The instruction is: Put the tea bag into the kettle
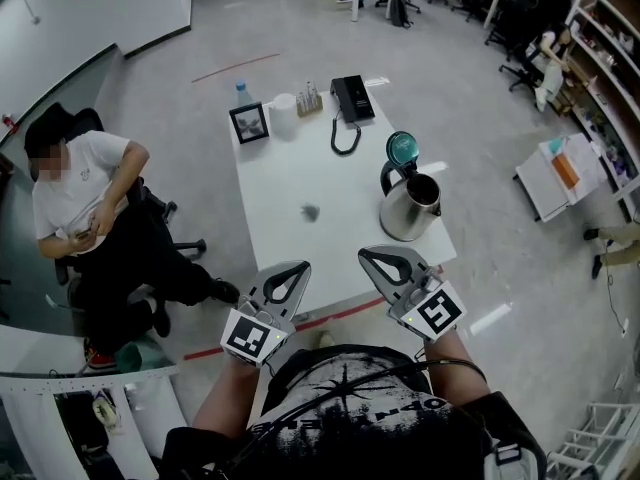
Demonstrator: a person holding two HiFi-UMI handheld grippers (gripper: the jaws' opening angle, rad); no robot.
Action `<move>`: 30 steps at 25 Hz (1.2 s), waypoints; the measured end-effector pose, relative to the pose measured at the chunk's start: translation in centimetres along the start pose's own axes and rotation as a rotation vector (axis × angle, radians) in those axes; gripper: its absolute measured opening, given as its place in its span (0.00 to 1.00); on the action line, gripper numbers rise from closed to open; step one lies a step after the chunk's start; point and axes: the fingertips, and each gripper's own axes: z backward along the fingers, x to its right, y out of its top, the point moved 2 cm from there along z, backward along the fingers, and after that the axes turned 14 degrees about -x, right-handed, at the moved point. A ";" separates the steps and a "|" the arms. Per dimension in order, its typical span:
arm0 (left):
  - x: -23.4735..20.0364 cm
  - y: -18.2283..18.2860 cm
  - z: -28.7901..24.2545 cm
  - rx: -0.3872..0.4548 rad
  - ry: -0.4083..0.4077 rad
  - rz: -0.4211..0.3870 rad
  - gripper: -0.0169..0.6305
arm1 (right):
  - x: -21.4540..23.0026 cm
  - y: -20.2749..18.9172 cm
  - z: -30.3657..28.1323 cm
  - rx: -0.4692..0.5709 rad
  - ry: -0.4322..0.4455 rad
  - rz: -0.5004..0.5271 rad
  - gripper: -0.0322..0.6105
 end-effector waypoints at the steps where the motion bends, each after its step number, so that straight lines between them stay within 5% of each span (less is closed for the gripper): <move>1: -0.5 -0.3 -0.3 0.010 -0.010 0.002 0.04 | 0.3 -0.1 -0.6 -0.005 -0.002 -0.003 0.07; 15: -4.4 -1.9 -2.9 -0.044 -0.029 0.056 0.04 | 2.8 -1.6 -5.6 -0.061 0.016 -0.009 0.07; 30: -7.9 -2.6 -5.5 -0.090 0.099 0.161 0.04 | 8.0 -7.1 -12.9 -0.184 0.164 -0.034 0.07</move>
